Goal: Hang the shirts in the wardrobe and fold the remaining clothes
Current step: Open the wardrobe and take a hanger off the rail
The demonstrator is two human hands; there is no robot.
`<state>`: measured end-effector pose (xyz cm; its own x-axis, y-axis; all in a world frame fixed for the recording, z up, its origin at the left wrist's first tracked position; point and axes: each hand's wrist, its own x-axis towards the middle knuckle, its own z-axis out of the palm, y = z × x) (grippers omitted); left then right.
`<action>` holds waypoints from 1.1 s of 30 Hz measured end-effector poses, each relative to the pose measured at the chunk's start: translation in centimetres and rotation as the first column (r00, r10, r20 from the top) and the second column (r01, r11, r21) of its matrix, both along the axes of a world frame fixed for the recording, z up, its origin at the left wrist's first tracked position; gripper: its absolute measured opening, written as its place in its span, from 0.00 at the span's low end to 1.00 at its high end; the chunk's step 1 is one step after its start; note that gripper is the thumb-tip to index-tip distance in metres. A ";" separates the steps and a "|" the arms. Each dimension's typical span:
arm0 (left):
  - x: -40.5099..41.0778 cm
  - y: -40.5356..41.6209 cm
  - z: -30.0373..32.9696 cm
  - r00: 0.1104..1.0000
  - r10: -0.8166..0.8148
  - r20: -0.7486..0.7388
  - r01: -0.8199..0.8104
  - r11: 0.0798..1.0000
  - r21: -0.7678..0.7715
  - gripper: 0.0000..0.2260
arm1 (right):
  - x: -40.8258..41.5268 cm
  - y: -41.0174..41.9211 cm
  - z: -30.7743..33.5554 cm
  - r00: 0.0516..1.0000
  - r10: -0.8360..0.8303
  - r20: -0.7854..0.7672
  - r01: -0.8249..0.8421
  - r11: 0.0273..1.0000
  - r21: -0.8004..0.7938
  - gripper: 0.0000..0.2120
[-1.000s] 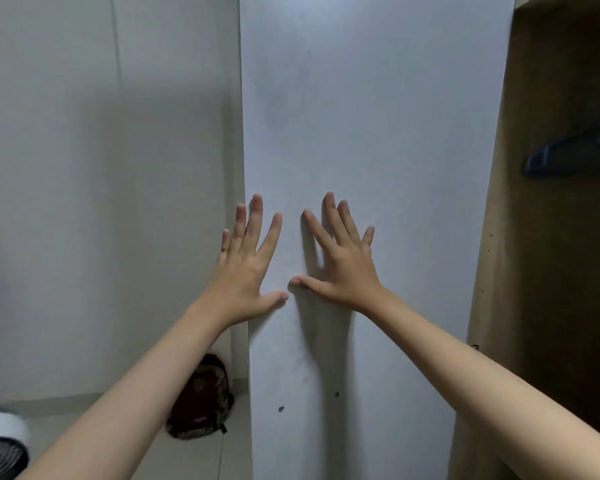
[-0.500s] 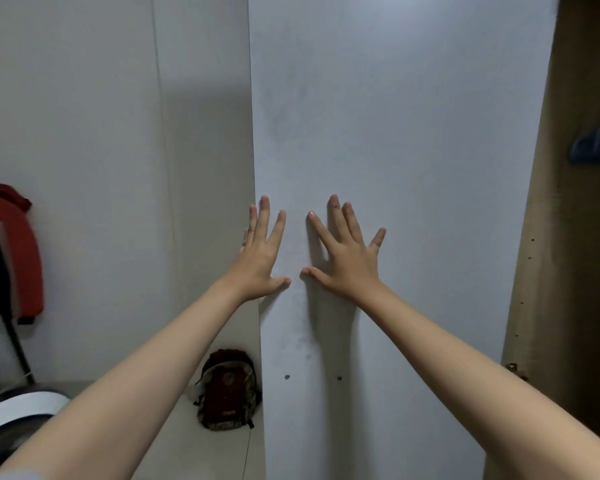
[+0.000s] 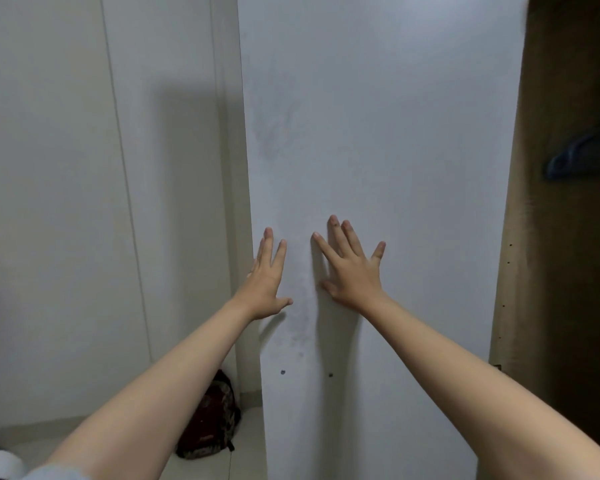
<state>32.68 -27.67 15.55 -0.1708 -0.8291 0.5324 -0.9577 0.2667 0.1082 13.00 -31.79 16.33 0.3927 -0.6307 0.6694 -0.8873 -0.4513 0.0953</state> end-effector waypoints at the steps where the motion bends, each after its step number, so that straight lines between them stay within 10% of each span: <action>1: 0.0 -0.2 -0.2 1.000 -0.007 -0.009 0.006 1.000 -0.016 0.52 | 0.0 -0.1 -0.1 1.000 0.006 0.002 -0.006 1.000 -0.006 0.47; 13: -6.1 0.0 1.1 0.970 -0.243 -0.019 0.223 0.914 -0.340 0.40 | -5.1 2.4 1.0 0.848 0.403 0.345 -0.314 0.905 -0.285 0.26; 21: -17.6 -1.7 7.0 0.863 -0.505 0.037 0.466 0.763 -0.448 0.34 | -19.4 2.6 5.1 0.930 0.198 0.309 -0.036 0.888 -0.459 0.24; 33: -34.8 -6.1 14.0 0.700 -0.710 -0.080 0.605 0.648 -0.463 0.27 | -35.7 -3.2 11.6 0.856 0.046 0.515 0.141 0.938 -0.318 0.35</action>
